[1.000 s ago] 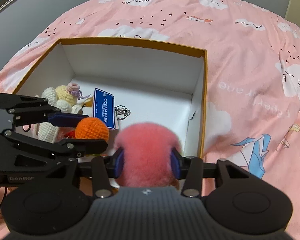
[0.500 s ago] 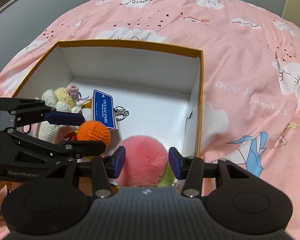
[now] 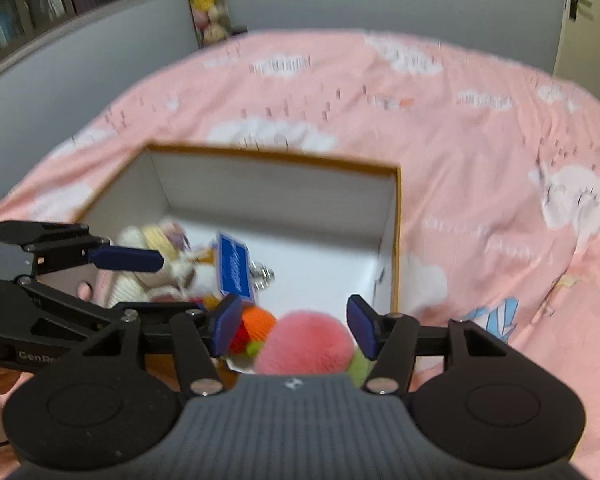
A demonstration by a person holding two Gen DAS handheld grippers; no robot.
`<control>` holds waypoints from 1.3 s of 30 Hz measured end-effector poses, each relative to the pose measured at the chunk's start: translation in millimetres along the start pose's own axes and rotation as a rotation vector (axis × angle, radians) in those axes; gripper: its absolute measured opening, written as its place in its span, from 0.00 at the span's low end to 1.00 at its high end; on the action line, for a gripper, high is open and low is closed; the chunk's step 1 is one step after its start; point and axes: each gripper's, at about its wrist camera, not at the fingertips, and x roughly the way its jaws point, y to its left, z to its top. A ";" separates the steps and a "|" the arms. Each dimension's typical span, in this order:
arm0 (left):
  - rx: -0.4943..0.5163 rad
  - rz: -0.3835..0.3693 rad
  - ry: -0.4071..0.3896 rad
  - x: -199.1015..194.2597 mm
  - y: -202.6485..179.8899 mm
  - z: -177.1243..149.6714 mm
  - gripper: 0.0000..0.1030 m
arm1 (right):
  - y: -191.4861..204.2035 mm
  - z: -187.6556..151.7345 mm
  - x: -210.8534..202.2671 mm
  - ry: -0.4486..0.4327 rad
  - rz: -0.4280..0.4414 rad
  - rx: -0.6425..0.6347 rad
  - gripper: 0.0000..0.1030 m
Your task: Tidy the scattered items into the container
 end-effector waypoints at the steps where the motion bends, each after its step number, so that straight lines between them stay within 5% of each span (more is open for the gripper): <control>1: 0.017 0.006 -0.023 -10.1 -2.2 -0.5 0.73 | 2.7 -1.6 -7.3 -0.031 0.001 -0.002 0.60; 8: 0.075 0.055 -0.120 -69.2 -12.1 -8.5 0.73 | 28.6 -23.1 -52.8 -0.210 0.045 0.003 0.61; 15: 0.020 0.131 -0.086 -102.0 -9.7 -24.8 0.73 | 50.1 -52.0 -67.7 -0.279 0.064 0.026 0.61; 27: -0.188 0.278 0.225 -84.7 11.7 -84.0 0.73 | 99.7 -103.8 -21.0 -0.090 0.120 -0.142 0.55; 39: -0.312 0.341 0.277 -53.3 6.4 -113.7 0.73 | 125.0 -134.3 5.3 0.024 0.102 -0.289 0.51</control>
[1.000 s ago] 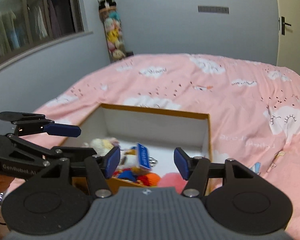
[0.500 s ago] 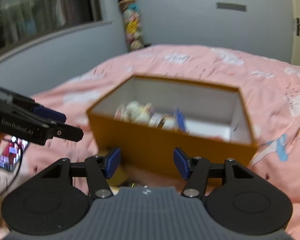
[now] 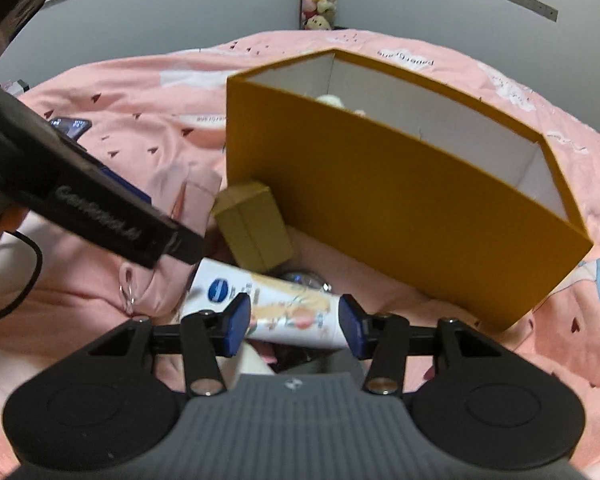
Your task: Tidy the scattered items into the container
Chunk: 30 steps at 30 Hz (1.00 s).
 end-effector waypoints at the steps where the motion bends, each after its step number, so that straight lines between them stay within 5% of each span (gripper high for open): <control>1: -0.011 0.007 0.003 2.6 0.2 -0.3 0.73 | -0.1 -0.6 1.3 0.005 0.003 0.000 0.51; 7: -0.039 0.064 -0.007 15.7 1.1 -2.4 0.72 | 2.8 -2.2 7.2 0.023 0.023 -0.016 0.51; 10: -0.051 0.078 -0.013 17.6 4.8 -2.6 0.64 | 6.2 -3.1 8.3 0.033 0.041 -0.034 0.51; 21: -0.038 0.011 0.011 0.9 19.2 0.0 0.51 | 25.3 -2.6 10.0 0.064 0.102 -0.143 0.57; 30: -0.039 -0.009 0.018 -15.1 30.9 -0.3 0.47 | 40.6 -2.9 14.6 0.056 0.078 -0.216 0.52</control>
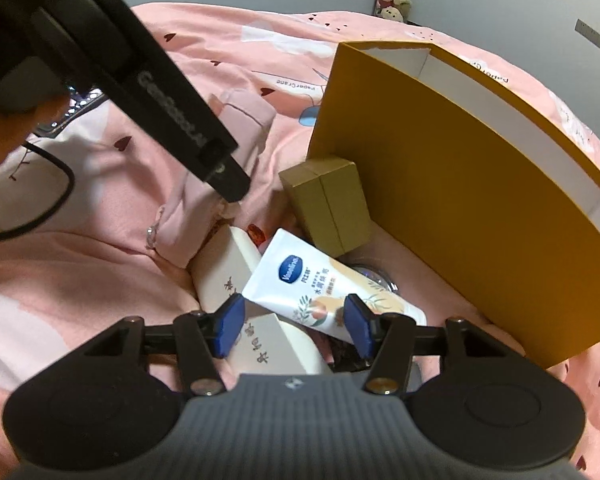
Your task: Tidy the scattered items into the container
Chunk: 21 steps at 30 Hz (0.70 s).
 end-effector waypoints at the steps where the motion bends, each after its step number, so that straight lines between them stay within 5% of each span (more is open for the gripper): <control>1: -0.002 0.001 0.000 -1.4 1.3 -0.3 0.47 | 0.9 -0.1 -1.0 -0.005 -0.010 -0.002 0.42; 4: -0.002 0.008 -0.003 -5.8 2.9 0.0 0.47 | 2.8 0.9 -6.5 -0.034 -0.068 -0.016 0.29; 9: -0.013 0.000 0.002 -3.4 4.5 0.2 0.49 | -0.9 1.1 -6.2 -0.031 -0.124 -0.031 0.29; 11: -0.019 -0.003 0.004 -1.5 5.2 0.1 0.50 | -1.9 -0.1 -4.8 -0.022 -0.120 -0.049 0.32; 13: -0.028 -0.006 0.005 0.5 6.4 -0.2 0.53 | -1.9 -0.8 -2.9 -0.003 -0.117 -0.081 0.48; 21: -0.066 -0.024 0.013 12.3 8.0 -2.4 0.64 | -9.6 0.1 11.0 0.022 -0.114 -0.057 0.55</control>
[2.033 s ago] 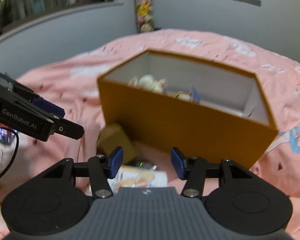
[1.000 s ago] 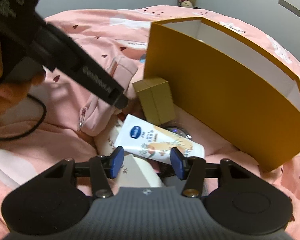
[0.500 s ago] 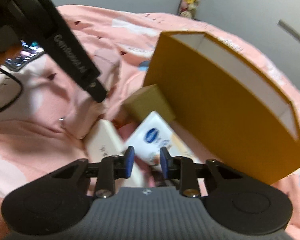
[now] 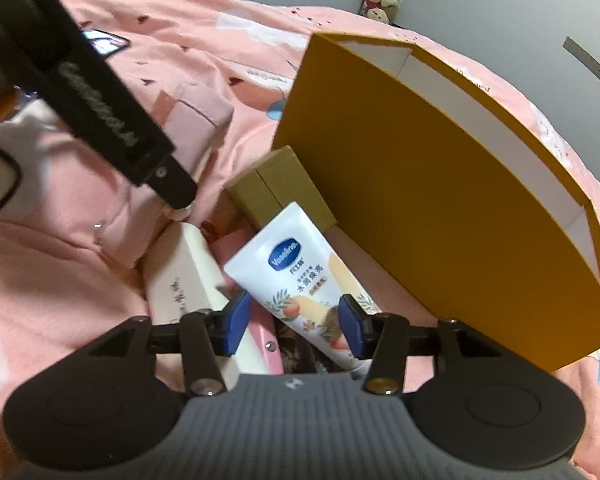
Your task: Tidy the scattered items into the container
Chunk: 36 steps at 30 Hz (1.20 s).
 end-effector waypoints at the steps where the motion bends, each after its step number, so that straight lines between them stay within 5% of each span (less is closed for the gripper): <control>1: -0.004 0.000 0.000 1.3 0.0 -0.1 0.65 | 1.9 0.7 4.2 -0.001 -0.012 -0.010 0.60; 15: 0.038 0.076 -0.042 20.5 -22.9 -1.1 0.71 | 10.8 7.1 18.8 -0.060 -0.073 -0.062 0.67; 19: 0.034 0.074 -0.053 19.6 -21.7 -1.5 0.71 | 10.0 8.6 19.3 -0.077 -0.105 -0.066 0.56; 28: 0.083 0.056 -0.075 7.9 -24.1 -1.2 0.53 | 1.4 4.6 7.8 -0.087 -0.153 -0.032 0.25; 36: 0.115 0.040 -0.088 -8.0 -22.2 2.0 0.44 | -14.4 3.2 -8.3 -0.110 -0.247 0.039 0.18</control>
